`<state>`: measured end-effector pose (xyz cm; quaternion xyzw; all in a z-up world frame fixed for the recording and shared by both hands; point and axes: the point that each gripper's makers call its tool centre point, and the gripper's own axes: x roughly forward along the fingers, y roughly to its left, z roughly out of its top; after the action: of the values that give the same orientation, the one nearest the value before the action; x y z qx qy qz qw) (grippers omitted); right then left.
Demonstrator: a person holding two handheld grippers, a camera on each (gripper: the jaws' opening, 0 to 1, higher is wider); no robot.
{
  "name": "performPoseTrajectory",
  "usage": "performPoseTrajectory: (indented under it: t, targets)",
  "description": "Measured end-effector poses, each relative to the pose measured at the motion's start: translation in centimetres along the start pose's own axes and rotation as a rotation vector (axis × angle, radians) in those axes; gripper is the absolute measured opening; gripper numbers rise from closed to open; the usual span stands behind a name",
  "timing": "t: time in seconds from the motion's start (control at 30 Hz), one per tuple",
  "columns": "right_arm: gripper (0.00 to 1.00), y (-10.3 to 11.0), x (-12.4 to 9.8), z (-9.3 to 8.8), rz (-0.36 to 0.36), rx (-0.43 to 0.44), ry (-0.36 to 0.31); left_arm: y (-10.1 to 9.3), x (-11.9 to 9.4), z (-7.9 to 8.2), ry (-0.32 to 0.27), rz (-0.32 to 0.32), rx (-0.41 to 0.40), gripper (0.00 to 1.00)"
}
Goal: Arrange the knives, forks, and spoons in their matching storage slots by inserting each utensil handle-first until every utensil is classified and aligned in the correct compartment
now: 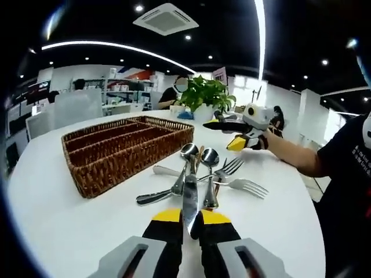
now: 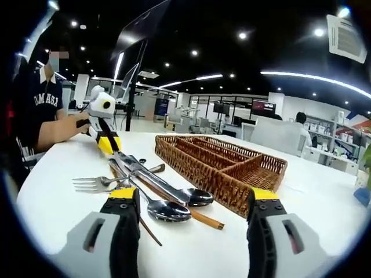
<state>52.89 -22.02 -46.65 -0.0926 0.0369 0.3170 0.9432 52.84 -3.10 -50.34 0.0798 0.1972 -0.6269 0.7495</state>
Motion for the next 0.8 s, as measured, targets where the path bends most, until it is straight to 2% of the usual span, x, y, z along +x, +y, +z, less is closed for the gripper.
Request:
performPoseTrajectory:
  t: [0.1, 0.17, 0.23, 0.27, 0.4, 0.57, 0.6, 0.67, 0.8]
  targets:
    - [0.56, 2.0, 1.4, 1.2, 0.068, -0.153, 0.056, -0.1, 0.0, 0.2, -0.008, -0.001, 0.006, 0.09]
    - [0.53, 3.9, 2.4, 1.8, 0.149, -0.166, 0.052, -0.3, 0.0, 0.4, -0.014, -0.002, 0.014, 0.09]
    - [0.50, 5.4, 3.6, 1.1, 0.225, -0.200, 0.108, -0.4, 0.0, 0.7, -0.024, -0.002, 0.018, 0.09]
    - [0.49, 5.5, 4.4, 0.6, 0.232, -0.243, 0.138, -0.4, -0.1, 0.8, -0.028, 0.000, 0.020, 0.09]
    - [0.37, 6.0, 7.0, 0.0, 0.263, -0.255, 0.170, -0.5, -0.1, 1.0, -0.041, -0.007, 0.022, 0.08]
    - [0.33, 6.0, 8.1, -1.2, 0.318, -0.312, 0.239, -0.5, -0.3, 1.3, -0.055, -0.014, 0.019, 0.06]
    - [0.33, 6.0, 8.3, -1.4, 0.323, -0.313, 0.244, -0.3, -0.3, 1.6, -0.071, -0.007, 0.035, 0.01]
    - [0.32, 5.9, 8.7, -1.9, 0.322, -0.328, 0.259, -0.3, -0.3, 1.3, -0.052, -0.012, 0.020, 0.00]
    - [0.21, 6.1, 8.9, -2.3, 0.338, -0.338, 0.271, -0.1, 0.1, 1.0, -0.037, -0.013, 0.038, 0.00]
